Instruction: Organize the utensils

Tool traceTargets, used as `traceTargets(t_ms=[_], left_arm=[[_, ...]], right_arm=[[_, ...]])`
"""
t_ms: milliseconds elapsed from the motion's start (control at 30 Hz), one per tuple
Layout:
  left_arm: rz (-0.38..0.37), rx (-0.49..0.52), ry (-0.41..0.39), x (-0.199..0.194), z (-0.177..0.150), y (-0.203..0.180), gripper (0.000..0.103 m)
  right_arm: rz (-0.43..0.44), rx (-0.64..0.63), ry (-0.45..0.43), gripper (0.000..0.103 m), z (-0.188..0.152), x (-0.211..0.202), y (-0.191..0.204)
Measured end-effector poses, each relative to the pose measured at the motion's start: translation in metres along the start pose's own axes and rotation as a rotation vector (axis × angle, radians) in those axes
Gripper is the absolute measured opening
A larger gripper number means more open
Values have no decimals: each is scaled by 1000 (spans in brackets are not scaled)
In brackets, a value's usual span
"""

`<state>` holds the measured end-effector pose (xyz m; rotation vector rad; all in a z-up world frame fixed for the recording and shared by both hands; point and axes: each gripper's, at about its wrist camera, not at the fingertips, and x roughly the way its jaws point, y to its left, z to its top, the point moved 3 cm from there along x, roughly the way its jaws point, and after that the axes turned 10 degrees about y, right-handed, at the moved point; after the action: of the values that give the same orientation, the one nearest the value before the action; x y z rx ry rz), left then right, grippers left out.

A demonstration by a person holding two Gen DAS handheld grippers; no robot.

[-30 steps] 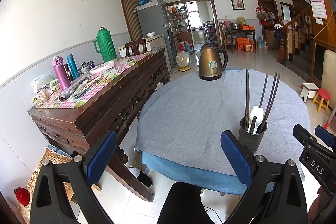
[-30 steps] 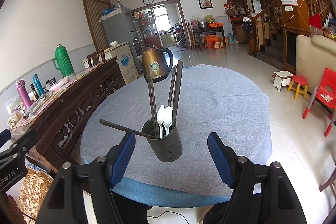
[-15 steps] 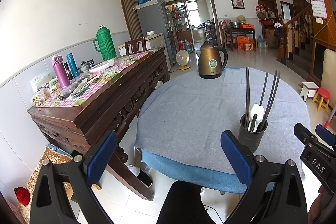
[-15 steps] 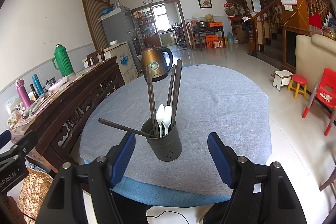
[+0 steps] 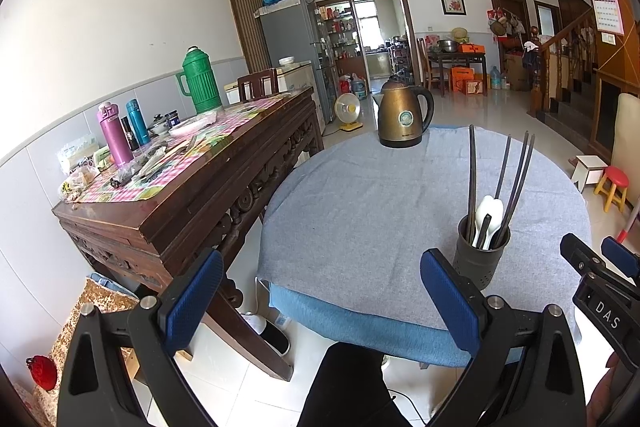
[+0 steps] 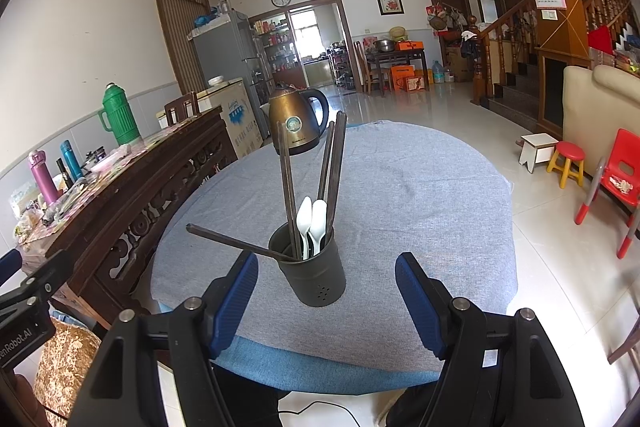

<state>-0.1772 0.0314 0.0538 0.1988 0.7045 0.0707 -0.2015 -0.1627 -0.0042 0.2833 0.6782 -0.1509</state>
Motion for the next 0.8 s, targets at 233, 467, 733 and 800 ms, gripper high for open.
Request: traceTargets(t_ms=[233, 467, 733, 800], left_arm=[[-1, -1, 4, 0, -1, 0, 99], [0, 0, 6, 1, -1, 0, 99], [2, 0, 6, 2, -2, 0, 99], [1, 0, 7, 2, -2, 0, 99]], right_arm=[[-1, 0, 0, 75, -1, 0, -2], [-1, 0, 1, 75, -1, 0, -2], [-3, 2, -2, 75, -2, 1, -3], [-4, 2, -3, 75, -4, 2, -5]])
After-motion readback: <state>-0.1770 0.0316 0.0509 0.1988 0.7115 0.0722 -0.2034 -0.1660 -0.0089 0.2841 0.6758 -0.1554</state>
